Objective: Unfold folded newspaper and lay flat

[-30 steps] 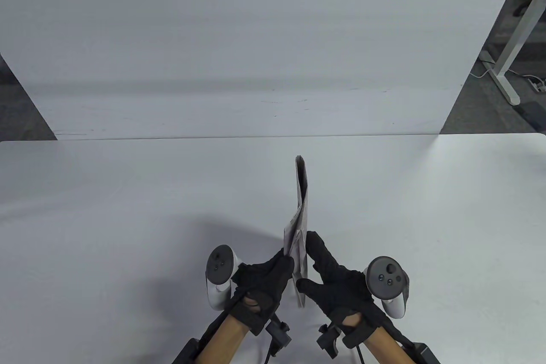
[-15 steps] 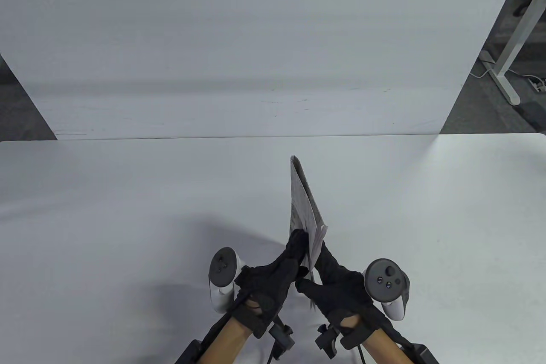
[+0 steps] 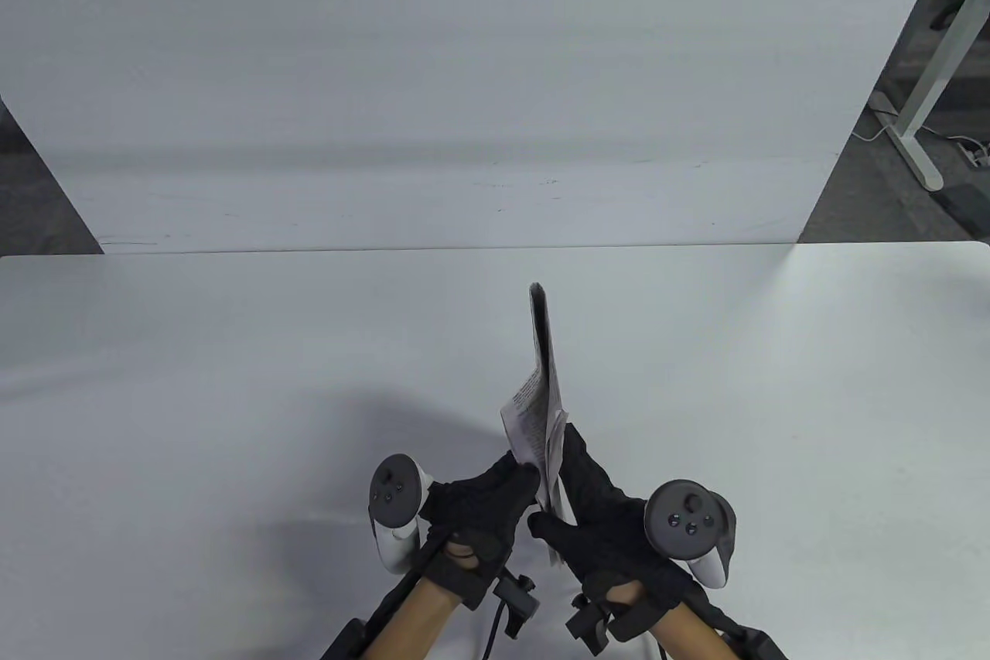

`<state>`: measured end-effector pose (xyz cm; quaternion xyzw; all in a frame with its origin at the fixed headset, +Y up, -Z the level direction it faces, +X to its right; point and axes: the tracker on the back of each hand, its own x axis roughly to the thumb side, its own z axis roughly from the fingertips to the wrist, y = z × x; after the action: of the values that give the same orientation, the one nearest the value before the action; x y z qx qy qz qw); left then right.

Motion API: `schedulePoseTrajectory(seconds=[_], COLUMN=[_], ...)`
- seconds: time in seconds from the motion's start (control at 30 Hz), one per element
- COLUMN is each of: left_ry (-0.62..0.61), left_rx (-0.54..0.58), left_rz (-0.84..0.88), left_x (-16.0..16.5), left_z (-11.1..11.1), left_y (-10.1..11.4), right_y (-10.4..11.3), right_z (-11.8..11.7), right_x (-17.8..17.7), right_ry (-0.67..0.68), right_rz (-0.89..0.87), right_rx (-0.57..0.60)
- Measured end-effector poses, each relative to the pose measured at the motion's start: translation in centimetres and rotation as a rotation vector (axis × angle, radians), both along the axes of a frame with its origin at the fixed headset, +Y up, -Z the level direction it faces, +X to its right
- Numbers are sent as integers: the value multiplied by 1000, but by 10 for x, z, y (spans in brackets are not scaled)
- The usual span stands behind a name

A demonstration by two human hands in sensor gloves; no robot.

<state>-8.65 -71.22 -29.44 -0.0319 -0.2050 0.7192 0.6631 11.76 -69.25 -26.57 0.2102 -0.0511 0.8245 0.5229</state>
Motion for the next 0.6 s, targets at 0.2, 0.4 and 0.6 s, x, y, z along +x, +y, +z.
schedulePoseTrajectory(seconds=[0.2, 0.4, 0.6], left_ry=[85, 169, 452], left_rx=[-23, 25, 36], left_rz=[-51, -80, -101], left_x=[-1, -24, -86], left_z=[3, -5, -13], left_y=[-4, 13, 31], right_y=[-6, -3, 7], right_z=[0, -11, -29], right_x=[6, 32, 95], right_ry=[-134, -211, -405], right_rz=[-72, -266, -342], right_rx=[0, -82, -137])
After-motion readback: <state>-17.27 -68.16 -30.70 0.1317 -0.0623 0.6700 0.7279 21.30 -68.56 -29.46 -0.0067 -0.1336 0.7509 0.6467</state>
